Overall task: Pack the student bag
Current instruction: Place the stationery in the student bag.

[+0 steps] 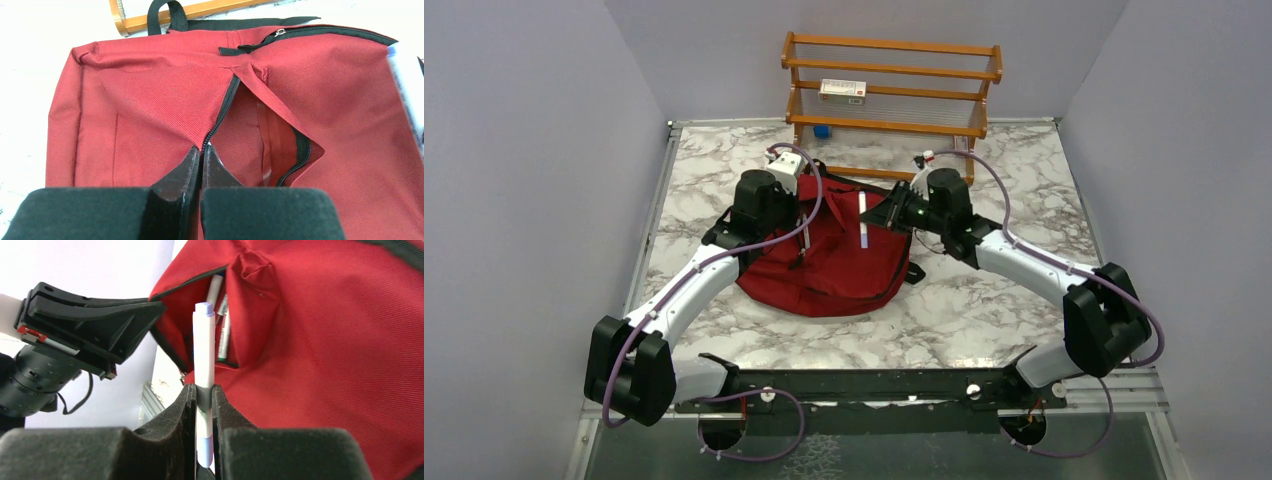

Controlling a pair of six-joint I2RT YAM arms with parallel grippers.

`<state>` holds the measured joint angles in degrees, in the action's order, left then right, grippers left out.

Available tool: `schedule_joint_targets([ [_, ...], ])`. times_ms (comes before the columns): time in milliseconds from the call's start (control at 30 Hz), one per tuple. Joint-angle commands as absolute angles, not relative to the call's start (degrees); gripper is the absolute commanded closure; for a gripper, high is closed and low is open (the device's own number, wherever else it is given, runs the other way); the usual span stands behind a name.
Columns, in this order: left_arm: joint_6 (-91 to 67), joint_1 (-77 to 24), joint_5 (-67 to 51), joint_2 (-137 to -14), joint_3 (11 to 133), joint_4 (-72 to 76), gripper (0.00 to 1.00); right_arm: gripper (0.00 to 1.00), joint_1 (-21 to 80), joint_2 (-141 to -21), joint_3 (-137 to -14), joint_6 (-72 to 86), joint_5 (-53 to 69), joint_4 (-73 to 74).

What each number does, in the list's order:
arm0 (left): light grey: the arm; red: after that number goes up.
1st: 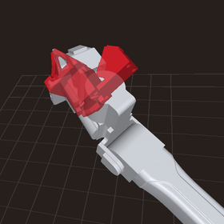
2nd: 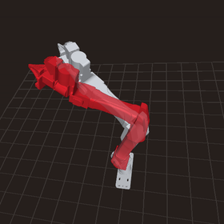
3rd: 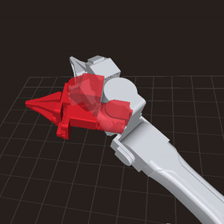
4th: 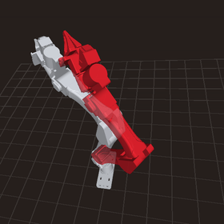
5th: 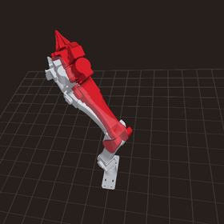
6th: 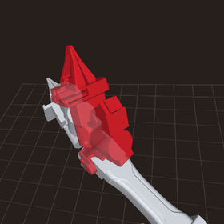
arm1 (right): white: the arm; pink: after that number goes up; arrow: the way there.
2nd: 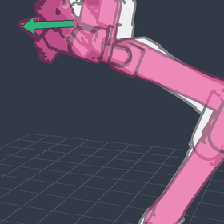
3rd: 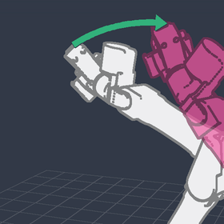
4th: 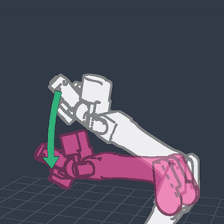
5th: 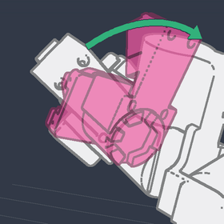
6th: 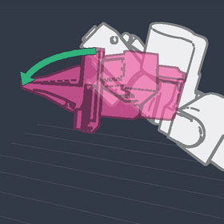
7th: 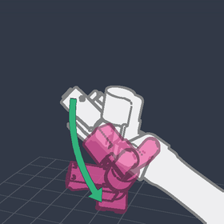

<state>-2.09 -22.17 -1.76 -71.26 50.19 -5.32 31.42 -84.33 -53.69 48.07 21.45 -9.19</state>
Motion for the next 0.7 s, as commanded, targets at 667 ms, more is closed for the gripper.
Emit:
schedule_joint_targets([
  [667, -1.93, -21.88, -3.11, -70.82, 51.77, -4.01, 1.0, 0.99, 51.33, -96.36, -66.12, 65.55, -19.36, -6.61],
])
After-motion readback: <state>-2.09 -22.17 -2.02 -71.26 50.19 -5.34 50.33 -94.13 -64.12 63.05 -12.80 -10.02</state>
